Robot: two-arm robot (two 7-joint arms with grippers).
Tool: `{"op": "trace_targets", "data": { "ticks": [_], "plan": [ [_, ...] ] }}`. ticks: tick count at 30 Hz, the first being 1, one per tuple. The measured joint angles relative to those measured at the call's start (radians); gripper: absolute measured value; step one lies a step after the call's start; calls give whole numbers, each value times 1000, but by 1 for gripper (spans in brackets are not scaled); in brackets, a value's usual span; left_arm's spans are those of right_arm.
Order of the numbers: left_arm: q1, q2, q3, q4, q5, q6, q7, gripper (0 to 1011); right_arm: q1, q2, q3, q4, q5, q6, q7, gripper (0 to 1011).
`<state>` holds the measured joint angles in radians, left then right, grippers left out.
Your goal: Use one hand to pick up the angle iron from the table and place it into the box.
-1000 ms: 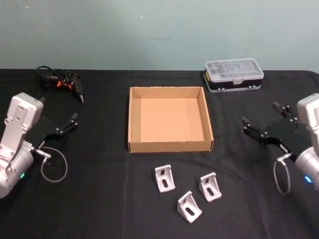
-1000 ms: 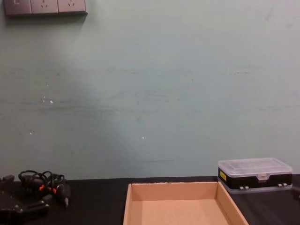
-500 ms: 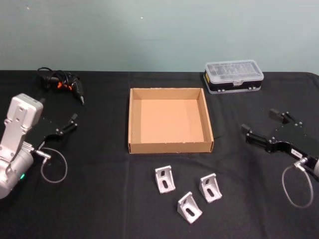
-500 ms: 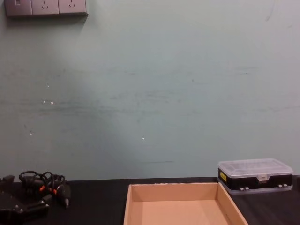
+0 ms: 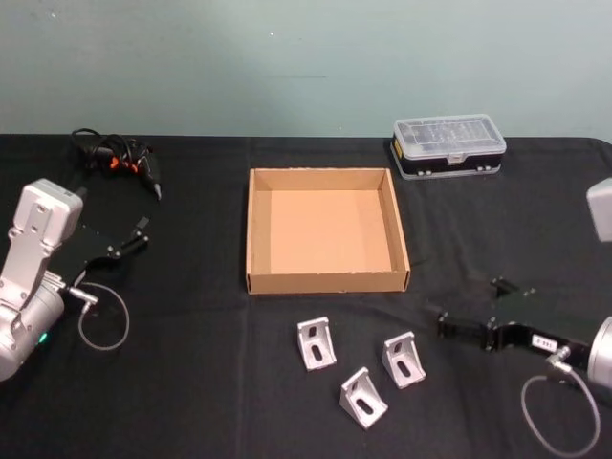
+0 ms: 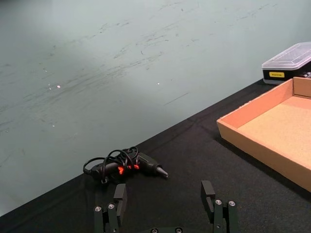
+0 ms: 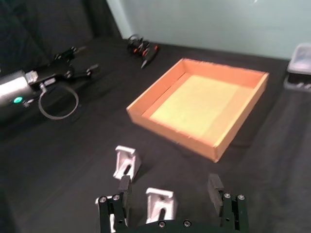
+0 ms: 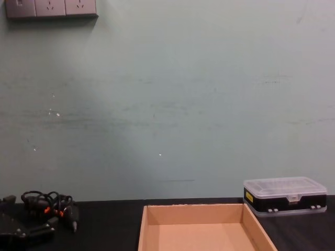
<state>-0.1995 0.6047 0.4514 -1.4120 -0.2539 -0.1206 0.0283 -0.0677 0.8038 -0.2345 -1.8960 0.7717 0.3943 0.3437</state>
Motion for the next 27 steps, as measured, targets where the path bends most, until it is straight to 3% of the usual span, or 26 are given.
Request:
{"op": "trace_targets", "data": {
  "ticks": [15, 27],
  "plan": [
    [0, 0, 0, 0, 0, 0, 0, 1000, 47, 14, -102, 25, -4, 32, 1, 1003],
    [0, 0, 0, 0, 0, 0, 0, 1000, 99, -8, -173, 75, -63, 31, -21, 1003]
  ]
}}
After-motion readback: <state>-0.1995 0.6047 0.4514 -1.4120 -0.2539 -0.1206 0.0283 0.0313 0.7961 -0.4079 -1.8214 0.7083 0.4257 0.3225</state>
